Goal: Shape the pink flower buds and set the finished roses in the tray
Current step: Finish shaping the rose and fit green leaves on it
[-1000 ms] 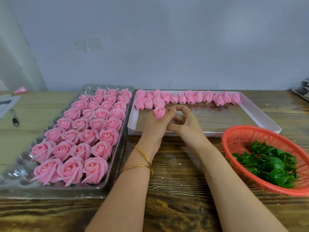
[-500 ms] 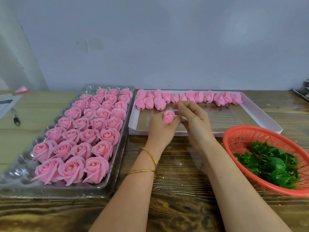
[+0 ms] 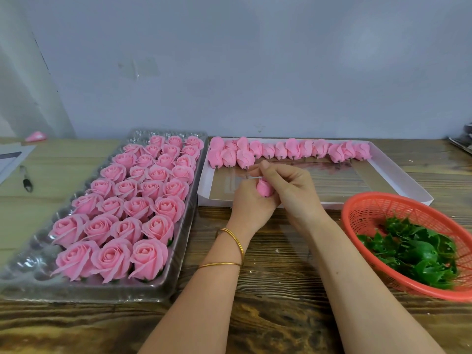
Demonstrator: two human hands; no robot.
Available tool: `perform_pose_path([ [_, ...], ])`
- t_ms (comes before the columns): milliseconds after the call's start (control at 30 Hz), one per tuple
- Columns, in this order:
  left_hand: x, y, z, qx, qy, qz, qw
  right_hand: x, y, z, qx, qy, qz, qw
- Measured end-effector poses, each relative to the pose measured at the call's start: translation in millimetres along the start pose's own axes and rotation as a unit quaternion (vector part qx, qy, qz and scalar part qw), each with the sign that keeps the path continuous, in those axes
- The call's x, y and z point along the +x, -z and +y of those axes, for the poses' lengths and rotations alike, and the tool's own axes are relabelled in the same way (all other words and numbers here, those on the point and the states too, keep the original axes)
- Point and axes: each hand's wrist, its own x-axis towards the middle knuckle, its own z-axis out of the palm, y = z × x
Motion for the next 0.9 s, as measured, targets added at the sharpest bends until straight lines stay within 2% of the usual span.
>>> perform_pose_path([
  [167,1.8,0.0,-1.4,0.045,-0.004,0.014,0.999,-0.7,-2.8,0.1,-0.026,0.01,-0.027,0.999],
  [367,0.2,0.1,-0.6,0.002,0.015,0.024,1.0,-0.3,-5.9,1.9,-0.068,0.026,-0.042,0.996],
  [633,2.3,-0.3,-3.8,0.032,0.026,0.038,0.998,2.4,-0.9,13.2,-0.145,0.037,-0.052,0.987],
  [900,3.3,0.3,-6.2,-0.002,0.03,0.061,0.998,-0.2,-1.1,15.6,-0.224,0.052,-0.084,0.97],
])
